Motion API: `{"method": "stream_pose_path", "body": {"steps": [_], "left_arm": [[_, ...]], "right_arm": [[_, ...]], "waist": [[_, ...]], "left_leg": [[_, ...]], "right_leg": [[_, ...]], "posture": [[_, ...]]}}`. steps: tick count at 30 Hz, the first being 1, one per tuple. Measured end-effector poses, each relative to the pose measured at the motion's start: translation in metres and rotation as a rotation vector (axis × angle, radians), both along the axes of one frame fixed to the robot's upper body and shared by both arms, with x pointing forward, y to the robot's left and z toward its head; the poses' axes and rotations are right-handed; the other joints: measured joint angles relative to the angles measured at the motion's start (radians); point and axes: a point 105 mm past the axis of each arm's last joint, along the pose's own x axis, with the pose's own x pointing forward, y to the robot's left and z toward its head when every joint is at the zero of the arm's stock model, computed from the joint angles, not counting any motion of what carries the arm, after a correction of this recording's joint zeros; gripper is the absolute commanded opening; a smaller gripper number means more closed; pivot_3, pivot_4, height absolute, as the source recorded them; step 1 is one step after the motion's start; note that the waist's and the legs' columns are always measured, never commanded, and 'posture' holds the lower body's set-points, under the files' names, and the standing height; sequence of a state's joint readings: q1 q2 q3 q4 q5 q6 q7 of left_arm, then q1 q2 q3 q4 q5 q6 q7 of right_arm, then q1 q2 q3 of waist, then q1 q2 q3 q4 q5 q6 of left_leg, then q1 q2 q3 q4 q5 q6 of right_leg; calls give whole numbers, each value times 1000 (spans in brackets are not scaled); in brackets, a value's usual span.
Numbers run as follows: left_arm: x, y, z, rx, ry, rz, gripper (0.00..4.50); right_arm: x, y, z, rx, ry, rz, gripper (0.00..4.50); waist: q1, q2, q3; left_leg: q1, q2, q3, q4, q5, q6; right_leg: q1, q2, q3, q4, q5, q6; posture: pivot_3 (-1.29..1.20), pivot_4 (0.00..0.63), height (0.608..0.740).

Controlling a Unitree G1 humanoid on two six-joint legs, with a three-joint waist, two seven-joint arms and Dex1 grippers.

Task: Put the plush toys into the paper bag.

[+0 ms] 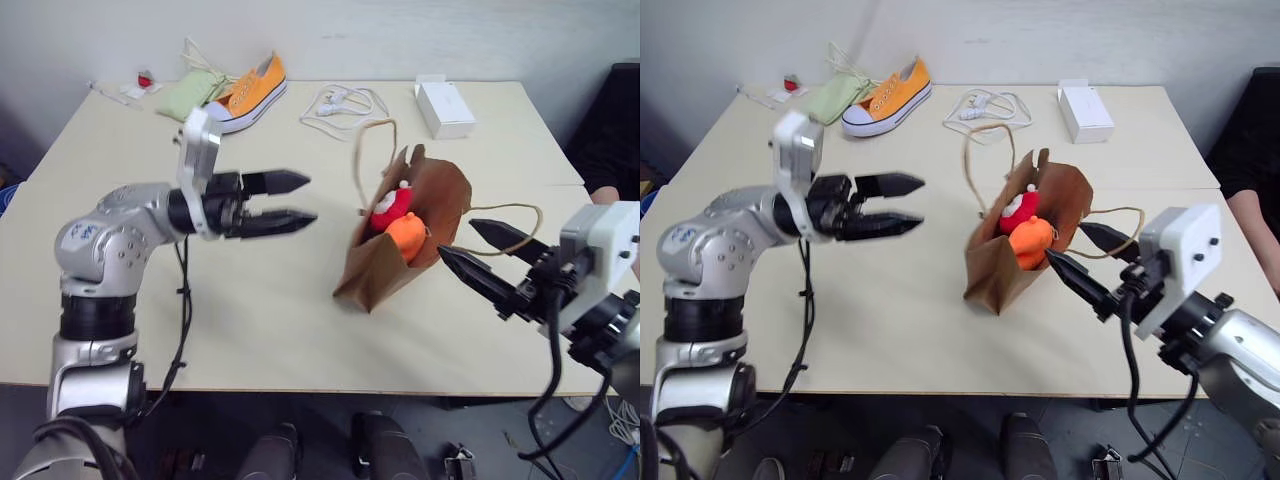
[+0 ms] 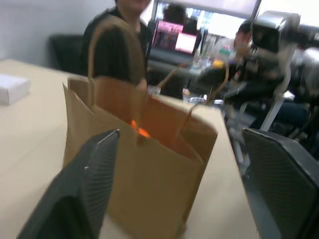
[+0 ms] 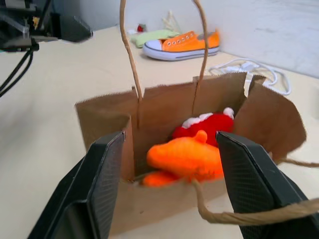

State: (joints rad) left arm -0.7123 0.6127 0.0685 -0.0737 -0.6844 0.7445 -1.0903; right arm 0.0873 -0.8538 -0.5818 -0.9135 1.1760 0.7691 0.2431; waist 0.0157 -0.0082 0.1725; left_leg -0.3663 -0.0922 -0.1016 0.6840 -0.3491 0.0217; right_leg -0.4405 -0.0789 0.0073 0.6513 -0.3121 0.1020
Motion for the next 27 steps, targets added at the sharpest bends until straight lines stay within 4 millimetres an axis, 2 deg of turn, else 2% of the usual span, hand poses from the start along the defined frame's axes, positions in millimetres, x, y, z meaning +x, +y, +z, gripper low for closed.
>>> {"method": "stream_pose_path", "body": {"steps": [2,4,7,15,20,23,27], "left_arm": [[1,-3,-28,62,15,17,4486],[2,-12,-40,67,17,15,4486],[3,-19,-38,48,-19,15,4486],[4,-25,-36,23,-33,19,4486],[-1,-31,-40,37,-24,-31,4486],[-4,-39,-43,30,-25,-65,4500],[-1,-59,-57,72,-60,-95,4500]], "right_arm": [[-3,-1,-8,-4,40,12,3006],[-3,1,-6,12,35,17,3006],[-2,1,-4,21,43,15,3006],[5,-24,-39,-170,165,-142,3006],[4,-24,-54,-211,201,-137,3006],[7,-9,-57,-168,184,-79,2091],[27,16,-66,-138,162,-9,701]], "waist": [[12,0,0],[15,-1,1],[14,-1,1],[12,-1,0],[11,-1,0],[10,-1,0],[9,-2,0]], "left_leg": [[0,0,0,0,0,0],[0,0,0,1,0,1],[-1,0,0,1,0,1],[-1,0,0,0,1,1],[-1,0,0,0,1,1],[-1,0,0,0,1,1],[0,0,0,1,1,1]], "right_leg": [[1,0,0,0,0,0],[1,0,0,-1,1,1],[1,0,0,-3,2,0],[1,0,-1,-4,2,1],[1,0,0,-4,2,1],[1,1,-1,-3,2,1],[2,0,-1,-3,2,0]], "posture": [[0,150,740],[0,150,740],[0,150,740],[0,150,740],[0,150,740],[0,150,740],[0,150,740]]}}
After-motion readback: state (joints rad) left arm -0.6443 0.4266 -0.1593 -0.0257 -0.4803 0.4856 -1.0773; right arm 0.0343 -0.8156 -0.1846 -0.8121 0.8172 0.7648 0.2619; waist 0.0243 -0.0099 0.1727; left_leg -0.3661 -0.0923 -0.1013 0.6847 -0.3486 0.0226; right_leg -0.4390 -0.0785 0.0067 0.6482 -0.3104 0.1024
